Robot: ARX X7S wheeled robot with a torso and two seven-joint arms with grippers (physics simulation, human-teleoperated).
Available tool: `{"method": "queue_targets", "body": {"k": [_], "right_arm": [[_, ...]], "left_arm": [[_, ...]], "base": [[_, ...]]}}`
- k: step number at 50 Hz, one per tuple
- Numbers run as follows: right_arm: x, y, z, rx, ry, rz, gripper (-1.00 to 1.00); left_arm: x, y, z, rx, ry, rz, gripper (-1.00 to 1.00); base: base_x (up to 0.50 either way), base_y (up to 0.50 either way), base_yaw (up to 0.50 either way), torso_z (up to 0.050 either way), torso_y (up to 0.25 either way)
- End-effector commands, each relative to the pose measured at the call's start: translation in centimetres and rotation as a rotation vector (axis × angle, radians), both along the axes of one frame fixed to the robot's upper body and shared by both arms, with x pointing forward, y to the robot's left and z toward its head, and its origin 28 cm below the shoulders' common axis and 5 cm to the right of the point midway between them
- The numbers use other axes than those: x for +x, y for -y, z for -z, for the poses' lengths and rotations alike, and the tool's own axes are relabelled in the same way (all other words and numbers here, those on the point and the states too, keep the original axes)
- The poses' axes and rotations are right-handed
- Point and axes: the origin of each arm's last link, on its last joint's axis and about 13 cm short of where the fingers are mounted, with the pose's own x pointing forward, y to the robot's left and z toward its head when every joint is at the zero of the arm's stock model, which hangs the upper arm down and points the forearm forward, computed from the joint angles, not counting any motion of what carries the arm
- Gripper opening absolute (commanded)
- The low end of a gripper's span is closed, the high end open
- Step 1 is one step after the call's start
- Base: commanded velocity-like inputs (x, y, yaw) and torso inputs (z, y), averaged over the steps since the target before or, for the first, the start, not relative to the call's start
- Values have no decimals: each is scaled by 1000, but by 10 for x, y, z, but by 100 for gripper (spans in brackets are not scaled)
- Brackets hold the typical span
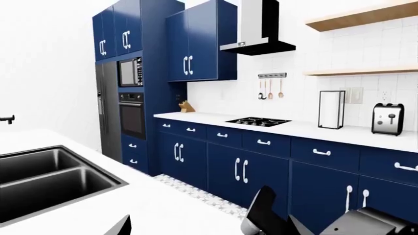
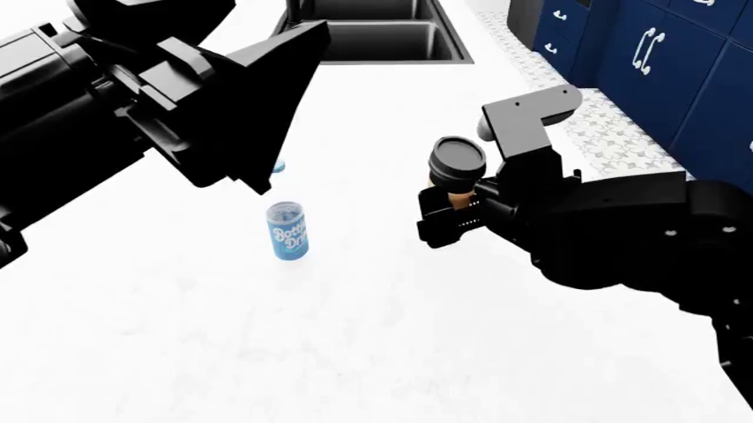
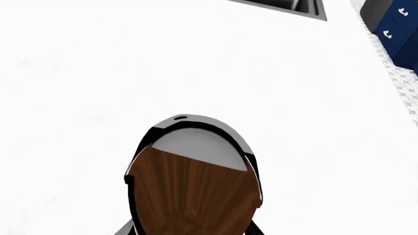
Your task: Move the drinks to the dining counter.
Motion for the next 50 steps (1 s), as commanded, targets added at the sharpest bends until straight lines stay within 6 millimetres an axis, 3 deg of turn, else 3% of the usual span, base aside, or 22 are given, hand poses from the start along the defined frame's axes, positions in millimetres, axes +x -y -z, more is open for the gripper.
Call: {"method": "queue_targets", "body": {"k": [1,20,21,44,50], "right_arm": [[0,1,2,-22,-12,-5,-100],[-3,1,4,-29,-12,-16,-100],[-3,2,3,-28,-9,-13,100],[-9,3,-5,-28,25,-25,100],[-24,3,-16,-30,29,-56,100]], "left_arm": [[-1,-1,-1,-4,4,5,100],[-1,1,0,1,1,10,100],[0,2,1,4,-1,9,100],[-2,2,-1,-2,8,10,100],[-2,2,-5,-2,14,10,100]], "base": [[0,0,0,0,0],[0,0,0,0,0],[0,0,0,0,0],[0,0,0,0,0],[0,0,0,0,0]]}}
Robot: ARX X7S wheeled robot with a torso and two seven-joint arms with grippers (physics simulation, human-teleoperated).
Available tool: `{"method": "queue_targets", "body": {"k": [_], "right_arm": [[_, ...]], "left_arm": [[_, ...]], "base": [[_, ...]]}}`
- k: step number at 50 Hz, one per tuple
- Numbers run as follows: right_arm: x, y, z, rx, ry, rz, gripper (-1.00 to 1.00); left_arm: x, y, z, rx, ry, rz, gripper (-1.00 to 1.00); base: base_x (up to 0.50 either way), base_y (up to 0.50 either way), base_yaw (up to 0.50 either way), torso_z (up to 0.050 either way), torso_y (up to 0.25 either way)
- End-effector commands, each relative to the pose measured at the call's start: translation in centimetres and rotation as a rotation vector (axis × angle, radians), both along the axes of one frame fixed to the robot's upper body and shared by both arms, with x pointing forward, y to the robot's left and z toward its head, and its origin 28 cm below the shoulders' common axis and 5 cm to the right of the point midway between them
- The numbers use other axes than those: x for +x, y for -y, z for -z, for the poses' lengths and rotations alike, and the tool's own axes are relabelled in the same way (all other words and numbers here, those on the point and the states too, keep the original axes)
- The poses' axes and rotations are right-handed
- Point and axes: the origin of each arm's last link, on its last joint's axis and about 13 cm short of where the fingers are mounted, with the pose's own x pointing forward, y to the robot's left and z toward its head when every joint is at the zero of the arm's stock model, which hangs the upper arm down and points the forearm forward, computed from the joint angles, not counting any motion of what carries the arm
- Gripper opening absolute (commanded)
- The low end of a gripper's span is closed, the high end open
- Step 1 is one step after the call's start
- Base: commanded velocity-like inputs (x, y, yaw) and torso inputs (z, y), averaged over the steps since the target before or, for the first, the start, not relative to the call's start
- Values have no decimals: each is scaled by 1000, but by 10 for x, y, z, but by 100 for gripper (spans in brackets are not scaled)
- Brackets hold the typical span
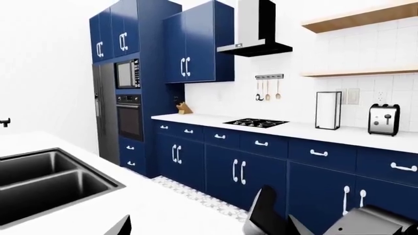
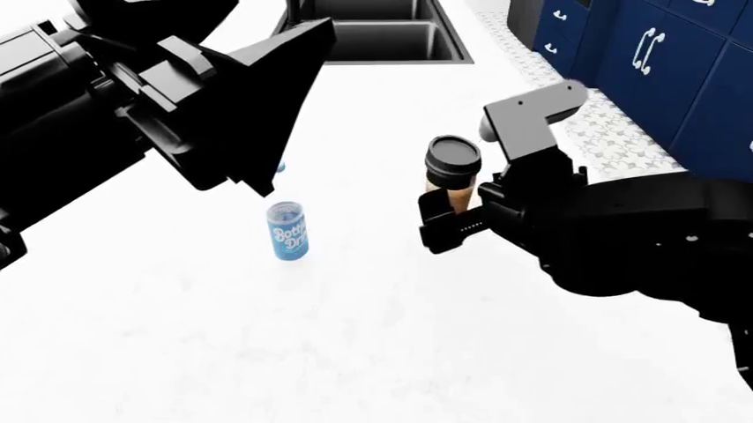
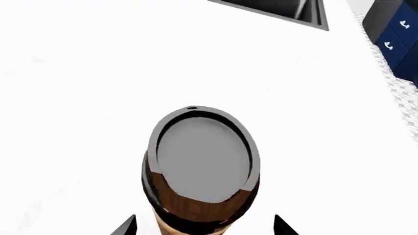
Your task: Move the drinks to the dining counter.
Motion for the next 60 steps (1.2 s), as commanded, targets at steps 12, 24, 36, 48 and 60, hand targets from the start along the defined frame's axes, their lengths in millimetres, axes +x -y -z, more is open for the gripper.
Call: {"method": "queue_targets", "body": {"k": [12,24,36,48,60], "right_arm": [[-55,12,-30,-21,51,-27,100],[-80,20,-73,-16,237,93,100],[-101,22,-116,21,467,174,100],[-120,15,-137,66,590,179,100],[-142,15,-158,123,704,194,100]], "left_arm": [[1,5,-4,4,11,14,100],[-5,4,-14,2,42,6,100],[-14,1,-31,-28,138,-108,100],[-26,-2,-40,-39,206,-219,100],[-39,-5,-55,-66,248,-246,100]], "base": [[0,0,0,0,0],[0,0,0,0,0],[0,0,0,0,0],[0,0,0,0,0],[0,0,0,0,0]]}}
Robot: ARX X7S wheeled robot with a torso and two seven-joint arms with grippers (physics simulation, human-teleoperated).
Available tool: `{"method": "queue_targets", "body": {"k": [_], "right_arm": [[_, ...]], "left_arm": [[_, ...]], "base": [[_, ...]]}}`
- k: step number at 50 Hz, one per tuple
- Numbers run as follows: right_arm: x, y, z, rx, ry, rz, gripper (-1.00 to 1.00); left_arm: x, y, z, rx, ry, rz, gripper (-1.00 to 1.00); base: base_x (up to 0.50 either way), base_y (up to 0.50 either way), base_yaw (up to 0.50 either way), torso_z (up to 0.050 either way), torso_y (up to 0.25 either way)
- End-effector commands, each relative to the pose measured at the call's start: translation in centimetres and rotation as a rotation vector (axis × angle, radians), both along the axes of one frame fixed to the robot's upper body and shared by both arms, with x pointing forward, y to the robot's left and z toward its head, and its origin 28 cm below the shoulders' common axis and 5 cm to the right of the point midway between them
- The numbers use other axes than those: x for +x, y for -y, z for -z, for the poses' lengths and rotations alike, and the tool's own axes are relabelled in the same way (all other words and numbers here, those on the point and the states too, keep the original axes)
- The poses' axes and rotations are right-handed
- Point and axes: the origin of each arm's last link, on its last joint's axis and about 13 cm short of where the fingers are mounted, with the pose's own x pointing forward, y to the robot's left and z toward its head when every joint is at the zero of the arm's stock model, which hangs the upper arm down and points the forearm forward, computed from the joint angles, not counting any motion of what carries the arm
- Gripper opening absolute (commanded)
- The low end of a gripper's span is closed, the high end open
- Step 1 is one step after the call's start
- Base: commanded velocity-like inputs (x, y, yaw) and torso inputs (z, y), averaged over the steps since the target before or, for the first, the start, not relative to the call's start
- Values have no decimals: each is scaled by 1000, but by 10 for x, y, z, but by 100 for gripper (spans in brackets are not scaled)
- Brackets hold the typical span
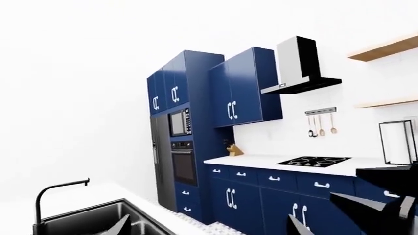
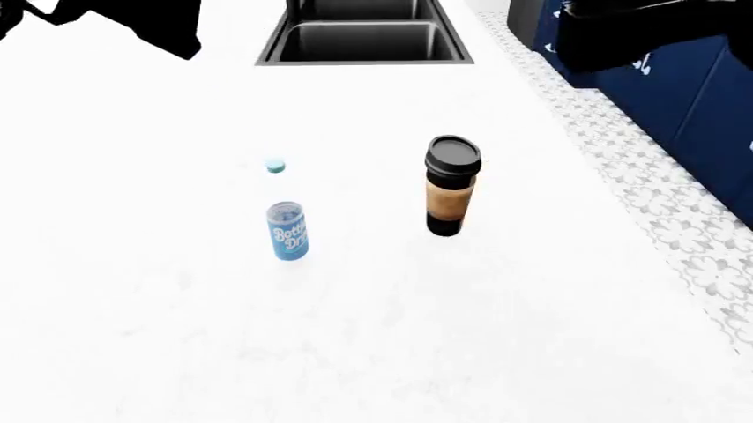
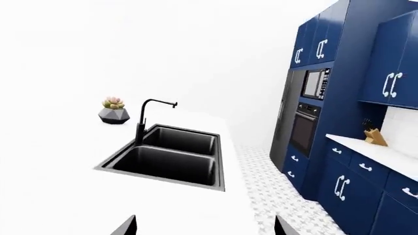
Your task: Move the drinks to the dining counter.
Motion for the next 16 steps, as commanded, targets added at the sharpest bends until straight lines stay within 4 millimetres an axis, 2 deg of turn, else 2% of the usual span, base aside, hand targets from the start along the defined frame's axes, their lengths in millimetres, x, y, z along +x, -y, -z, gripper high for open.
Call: {"method": "queue_targets", "body": {"k": [1,16], "right_arm": [[-25,-2,-20,37,119,-1,100],[-63,-3,-44,29,231,7,100]], "left_arm": [[-13,-3,-12,-14,47,-39,100],[-37,-7,-34,-10,103,-55,100]], "base": [[0,0,0,0,0],[0,0,0,0,0]]}}
